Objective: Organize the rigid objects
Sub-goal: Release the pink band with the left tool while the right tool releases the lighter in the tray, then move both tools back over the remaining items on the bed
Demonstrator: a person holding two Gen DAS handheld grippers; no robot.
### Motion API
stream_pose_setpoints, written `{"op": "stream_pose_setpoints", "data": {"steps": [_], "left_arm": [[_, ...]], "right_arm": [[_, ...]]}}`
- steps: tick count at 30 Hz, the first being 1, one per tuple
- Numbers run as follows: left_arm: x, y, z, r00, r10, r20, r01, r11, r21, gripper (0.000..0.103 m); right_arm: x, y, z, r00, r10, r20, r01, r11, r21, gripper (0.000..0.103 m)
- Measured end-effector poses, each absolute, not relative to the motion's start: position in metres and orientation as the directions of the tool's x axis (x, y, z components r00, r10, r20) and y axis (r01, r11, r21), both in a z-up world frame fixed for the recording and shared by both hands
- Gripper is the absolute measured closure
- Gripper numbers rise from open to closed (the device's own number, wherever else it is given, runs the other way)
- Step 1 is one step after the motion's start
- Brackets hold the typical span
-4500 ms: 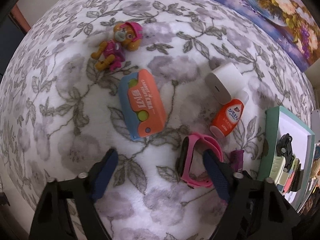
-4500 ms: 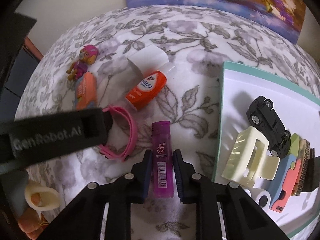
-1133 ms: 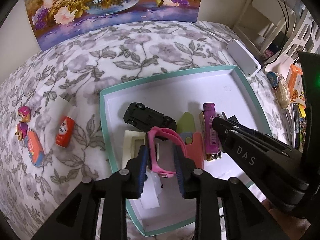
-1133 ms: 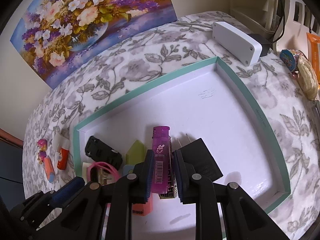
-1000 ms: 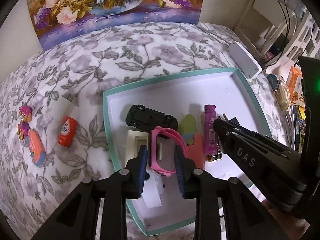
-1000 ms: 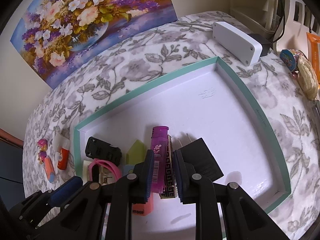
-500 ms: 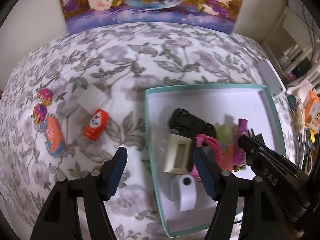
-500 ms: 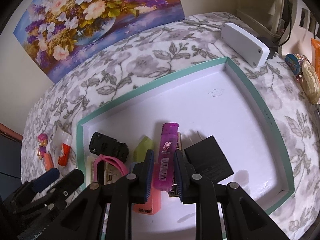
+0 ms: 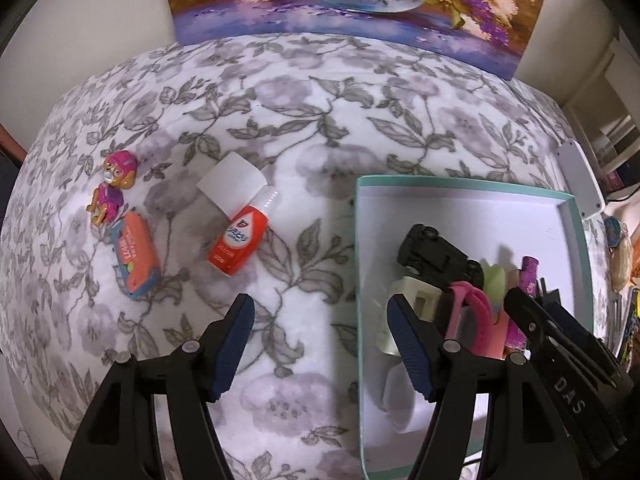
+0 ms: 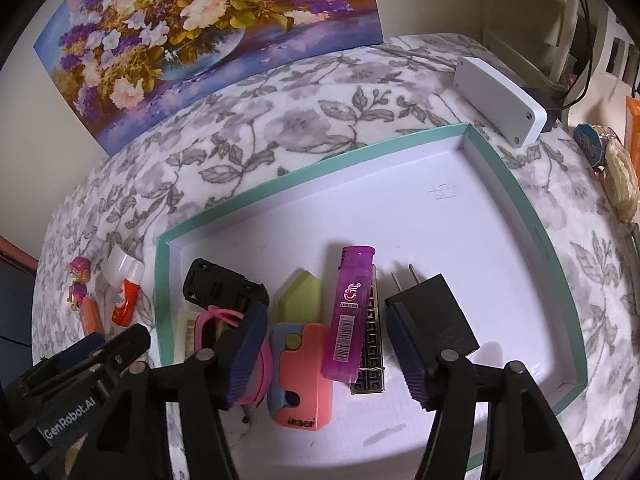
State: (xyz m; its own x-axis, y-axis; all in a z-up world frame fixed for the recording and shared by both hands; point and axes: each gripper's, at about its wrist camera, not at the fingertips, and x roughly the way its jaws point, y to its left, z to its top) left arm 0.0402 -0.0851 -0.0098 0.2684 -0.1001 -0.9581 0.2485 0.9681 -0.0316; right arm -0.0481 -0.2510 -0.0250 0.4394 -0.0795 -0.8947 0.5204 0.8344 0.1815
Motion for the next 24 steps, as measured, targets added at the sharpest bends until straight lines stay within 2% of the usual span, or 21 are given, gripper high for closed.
{"op": "stream_pose_setpoints", "data": {"steps": [2,6,8,10,11,18,24], "left_arm": [[0.042,-0.084,-0.011,0.275,-0.085,-0.958,0.246,0.969,-0.015,0.029],[0.045,-0.08,-0.013,0.28,-0.075,-0.957,0.231,0.973,-0.009,0.026],[0.047,-0.077,-0.014,0.28,-0.078,-0.957,0.221,0.975,-0.015,0.022],[0.049,-0.073,-0.015,0.273,-0.081,-0.959,0.203,0.979,-0.025,0.012],[0.05,-0.071,-0.016,0.271,-0.085,-0.959,0.196,0.98,-0.031,0.011],[0.056,-0.057,-0.014,0.295,-0.065,-0.953,0.158,0.987,-0.018,0.011],[0.064,-0.038,-0.005,0.331,-0.035,-0.943,0.127,0.992,0.007,0.006]], "right_arm": [[-0.048,-0.251,-0.025,0.436,-0.084,-0.896,0.521,0.836,0.174,0.026],[-0.046,-0.25,-0.027,0.427,-0.096,-0.899,0.523,0.837,0.159,0.018],[-0.046,-0.25,-0.027,0.425,-0.104,-0.899,0.527,0.836,0.152,0.012],[-0.047,-0.25,-0.027,0.423,-0.109,-0.9,0.531,0.834,0.148,0.002],[-0.047,-0.25,-0.028,0.422,-0.112,-0.9,0.532,0.834,0.146,0.0],[-0.048,-0.252,-0.03,0.42,-0.116,-0.9,0.544,0.826,0.148,0.0],[-0.047,-0.248,-0.025,0.43,-0.121,-0.895,0.542,0.827,0.149,0.0]]}}
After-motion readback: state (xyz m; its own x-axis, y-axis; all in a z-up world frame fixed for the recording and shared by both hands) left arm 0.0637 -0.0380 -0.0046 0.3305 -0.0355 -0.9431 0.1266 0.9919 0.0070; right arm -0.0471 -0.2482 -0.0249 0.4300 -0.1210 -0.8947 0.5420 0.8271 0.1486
